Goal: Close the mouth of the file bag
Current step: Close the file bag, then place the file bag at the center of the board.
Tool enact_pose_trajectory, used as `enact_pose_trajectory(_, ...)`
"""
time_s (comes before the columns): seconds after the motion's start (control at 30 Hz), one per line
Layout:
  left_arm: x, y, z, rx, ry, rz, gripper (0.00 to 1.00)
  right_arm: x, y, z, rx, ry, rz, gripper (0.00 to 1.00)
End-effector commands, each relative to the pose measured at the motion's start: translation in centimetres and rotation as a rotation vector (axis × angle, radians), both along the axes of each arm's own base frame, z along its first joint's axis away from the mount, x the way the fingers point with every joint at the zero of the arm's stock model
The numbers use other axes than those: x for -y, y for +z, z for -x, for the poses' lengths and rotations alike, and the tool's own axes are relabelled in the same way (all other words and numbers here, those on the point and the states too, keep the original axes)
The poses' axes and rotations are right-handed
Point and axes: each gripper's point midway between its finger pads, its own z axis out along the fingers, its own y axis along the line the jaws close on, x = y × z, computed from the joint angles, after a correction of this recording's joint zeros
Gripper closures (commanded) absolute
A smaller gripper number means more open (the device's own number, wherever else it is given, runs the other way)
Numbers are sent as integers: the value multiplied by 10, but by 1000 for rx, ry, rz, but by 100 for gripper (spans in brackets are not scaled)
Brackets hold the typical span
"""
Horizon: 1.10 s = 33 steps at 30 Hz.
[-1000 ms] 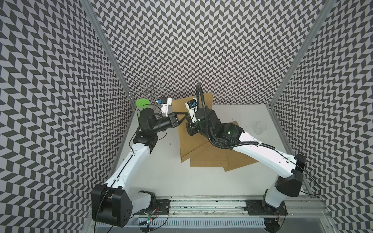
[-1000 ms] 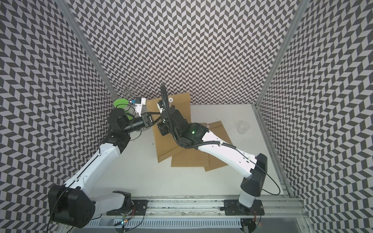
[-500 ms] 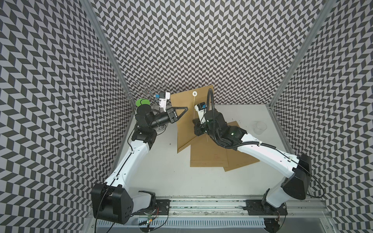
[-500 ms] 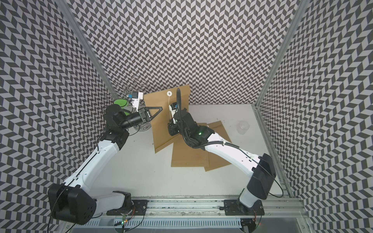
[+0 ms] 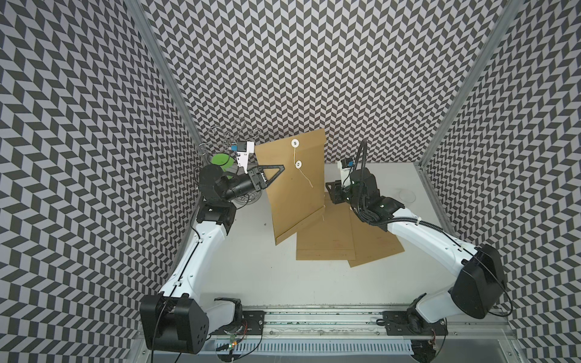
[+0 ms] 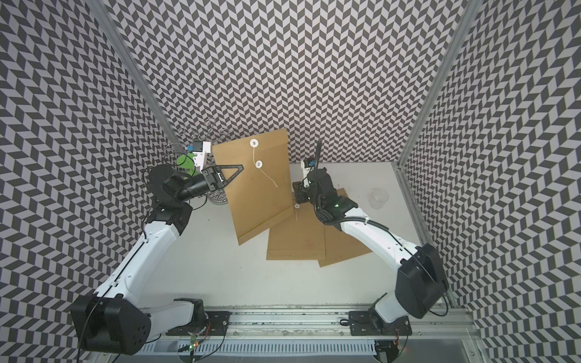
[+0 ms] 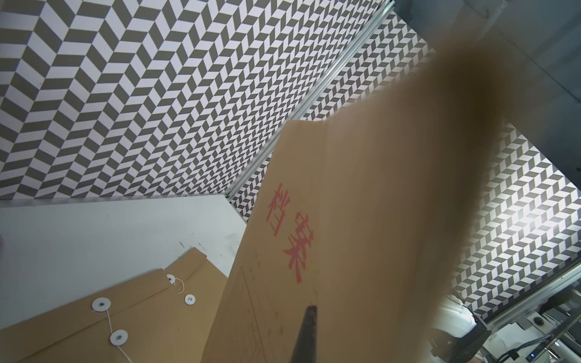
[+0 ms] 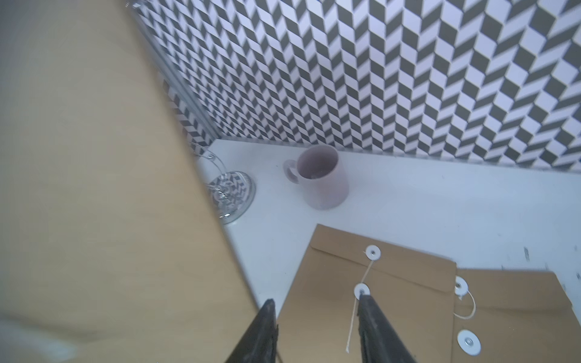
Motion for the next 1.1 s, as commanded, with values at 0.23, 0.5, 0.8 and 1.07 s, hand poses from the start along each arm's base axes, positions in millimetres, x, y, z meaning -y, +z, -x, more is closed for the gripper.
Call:
enact_pose_trajectory(0.23, -20, 9, -20, 120, 203, -255, 100, 23, 71, 59, 206, 410, -406, 24)
enact_pose_trajectory(0.5, -3, 14, -2, 125, 37, -143, 100, 1, 97, 66, 182, 666, -487, 4)
enact_pose_trajectory(0.8, 14, 25, 24, 159, -122, -82, 100, -20, 101, 62, 185, 811, -477, 9)
enact_pose_trajectory(1.07, 3, 14, 3, 109, -21, -86, 98, -34, 99, 100, 130, 976, -516, 78)
